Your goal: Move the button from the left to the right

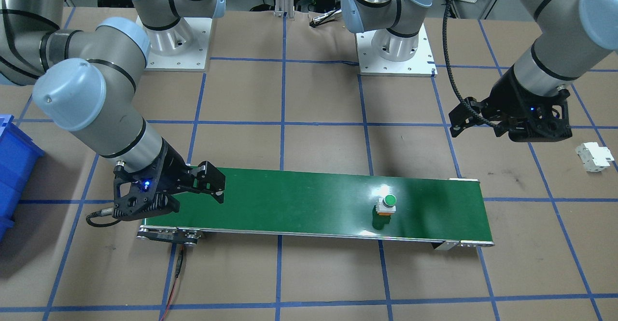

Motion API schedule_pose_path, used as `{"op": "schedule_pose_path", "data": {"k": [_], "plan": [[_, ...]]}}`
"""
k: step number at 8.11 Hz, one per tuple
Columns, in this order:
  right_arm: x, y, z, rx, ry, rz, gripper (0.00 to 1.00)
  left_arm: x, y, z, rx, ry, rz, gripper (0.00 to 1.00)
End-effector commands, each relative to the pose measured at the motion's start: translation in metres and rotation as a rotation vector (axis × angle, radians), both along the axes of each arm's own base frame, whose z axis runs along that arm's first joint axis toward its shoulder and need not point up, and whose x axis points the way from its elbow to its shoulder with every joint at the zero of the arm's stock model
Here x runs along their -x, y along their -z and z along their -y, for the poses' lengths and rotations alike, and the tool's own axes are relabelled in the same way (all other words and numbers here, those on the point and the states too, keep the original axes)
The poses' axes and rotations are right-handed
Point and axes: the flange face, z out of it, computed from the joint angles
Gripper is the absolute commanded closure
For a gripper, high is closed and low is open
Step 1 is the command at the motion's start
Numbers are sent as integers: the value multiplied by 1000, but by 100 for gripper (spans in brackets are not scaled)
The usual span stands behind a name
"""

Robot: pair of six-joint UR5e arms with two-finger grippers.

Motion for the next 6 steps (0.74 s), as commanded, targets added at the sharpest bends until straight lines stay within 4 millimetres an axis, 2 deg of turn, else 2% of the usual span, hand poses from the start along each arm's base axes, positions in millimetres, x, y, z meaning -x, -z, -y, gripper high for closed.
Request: {"op": "schedule_pose_path", "data": {"k": [1, 6], "plan": [[-5, 10, 2, -30, 49, 28, 0, -12, -4, -1, 5, -19, 4, 0], [-6, 37, 6, -87, 78, 32, 0, -12, -1, -2, 1, -21, 3, 0]]}}
